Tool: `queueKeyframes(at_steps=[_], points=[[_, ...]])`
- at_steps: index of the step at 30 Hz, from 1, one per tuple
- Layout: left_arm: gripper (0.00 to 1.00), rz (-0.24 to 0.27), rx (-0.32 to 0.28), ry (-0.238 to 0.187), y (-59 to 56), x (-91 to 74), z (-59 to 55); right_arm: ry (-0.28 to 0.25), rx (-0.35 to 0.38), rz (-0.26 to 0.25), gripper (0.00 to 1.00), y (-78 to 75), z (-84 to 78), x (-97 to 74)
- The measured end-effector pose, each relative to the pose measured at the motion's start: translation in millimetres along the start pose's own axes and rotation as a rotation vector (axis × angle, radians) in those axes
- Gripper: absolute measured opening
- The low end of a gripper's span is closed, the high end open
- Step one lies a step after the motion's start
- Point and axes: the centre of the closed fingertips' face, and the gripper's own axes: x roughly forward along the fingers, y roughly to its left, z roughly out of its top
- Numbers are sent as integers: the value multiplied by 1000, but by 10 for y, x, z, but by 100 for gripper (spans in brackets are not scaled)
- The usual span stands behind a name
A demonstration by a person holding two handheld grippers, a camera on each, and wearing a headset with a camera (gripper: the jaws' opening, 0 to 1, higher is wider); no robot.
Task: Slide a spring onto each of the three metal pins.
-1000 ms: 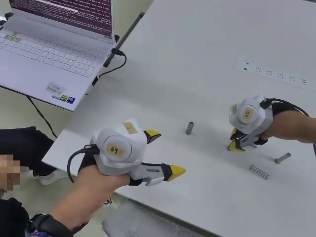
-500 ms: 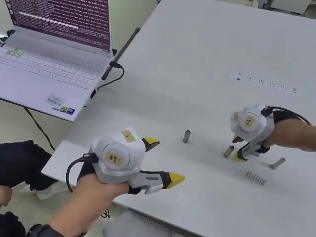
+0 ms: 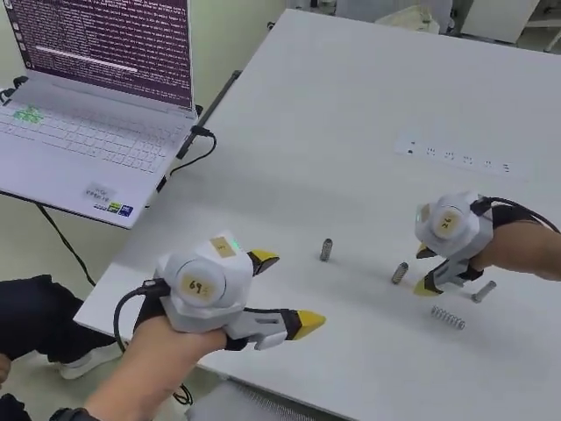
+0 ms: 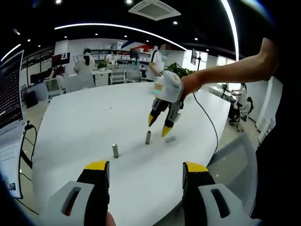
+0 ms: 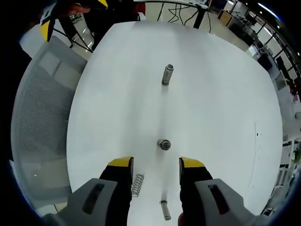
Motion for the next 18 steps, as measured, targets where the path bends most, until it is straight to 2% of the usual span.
queueKeyframes(at_steps=[13,18], points=[[58,1,1,-12,-45,-41,6,-57,110,-62,42,175,-166,-181],[58,-4,2,-14,-68,-35,11,-99,178,-93,42,229,-244,-250]])
